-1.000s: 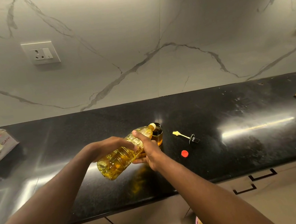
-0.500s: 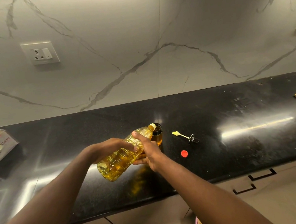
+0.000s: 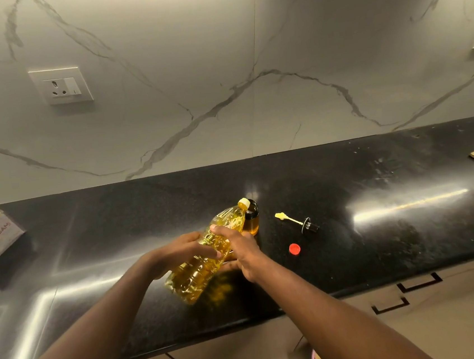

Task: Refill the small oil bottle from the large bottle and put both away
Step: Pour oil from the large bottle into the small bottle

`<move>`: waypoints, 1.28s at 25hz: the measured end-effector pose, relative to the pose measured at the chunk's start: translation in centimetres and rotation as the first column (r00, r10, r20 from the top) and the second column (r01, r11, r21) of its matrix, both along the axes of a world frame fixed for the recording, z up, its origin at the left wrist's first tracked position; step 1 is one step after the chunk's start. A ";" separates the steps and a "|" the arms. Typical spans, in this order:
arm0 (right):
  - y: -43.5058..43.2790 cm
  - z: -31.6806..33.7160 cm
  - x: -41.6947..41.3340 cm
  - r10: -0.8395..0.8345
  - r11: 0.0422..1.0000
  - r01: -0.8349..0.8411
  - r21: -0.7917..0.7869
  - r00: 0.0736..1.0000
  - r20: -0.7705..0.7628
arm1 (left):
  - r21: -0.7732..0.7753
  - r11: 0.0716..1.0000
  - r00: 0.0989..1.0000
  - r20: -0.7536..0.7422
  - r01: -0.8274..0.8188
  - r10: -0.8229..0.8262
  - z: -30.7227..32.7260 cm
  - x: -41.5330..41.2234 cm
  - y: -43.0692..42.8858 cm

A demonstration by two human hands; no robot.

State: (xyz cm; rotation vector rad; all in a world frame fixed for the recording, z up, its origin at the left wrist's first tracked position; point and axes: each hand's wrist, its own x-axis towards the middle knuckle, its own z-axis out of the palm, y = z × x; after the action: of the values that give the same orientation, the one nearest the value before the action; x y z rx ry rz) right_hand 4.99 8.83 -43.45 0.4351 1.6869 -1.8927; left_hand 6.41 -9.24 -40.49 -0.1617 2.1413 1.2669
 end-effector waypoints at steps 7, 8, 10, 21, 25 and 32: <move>0.3 0.2 -0.1 0.035 0.998 -0.031 0.048 0.994 -0.105 | 0.079 0.995 0.997 -0.031 -0.061 0.064 -0.8 0.4 0.4; 0.3 0.3 -0.2 0.040 0.998 -0.032 0.061 0.990 -0.137 | 0.106 0.991 0.996 -0.039 -0.076 0.080 -0.8 0.4 0.4; 0.1 0.5 -0.6 0.066 0.994 -0.046 0.096 0.973 -0.219 | 0.163 0.981 0.991 -0.060 -0.108 0.119 -0.8 0.5 0.0; -4.0 4.2 -4.5 0.376 0.904 -0.149 0.400 0.721 -0.581 | 0.295 0.916 0.849 -0.375 -0.272 0.372 0.9 -0.4 -2.8; -6.2 3.6 -6.2 0.467 0.862 -0.193 0.468 0.662 -0.587 | 0.223 0.918 0.814 -0.427 -0.327 0.394 0.6 -1.3 -4.0; -8.1 1.7 -7.5 0.560 0.799 -0.221 0.560 0.612 -0.558 | 0.229 0.880 0.766 -0.433 -0.416 0.475 -1.6 -1.6 -4.8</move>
State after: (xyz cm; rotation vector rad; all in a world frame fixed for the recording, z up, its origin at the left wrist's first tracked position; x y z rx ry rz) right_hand -2.54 0.74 -41.76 -0.5962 2.4670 -1.3713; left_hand 4.79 -14.07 -42.10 -0.3597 2.5279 1.8712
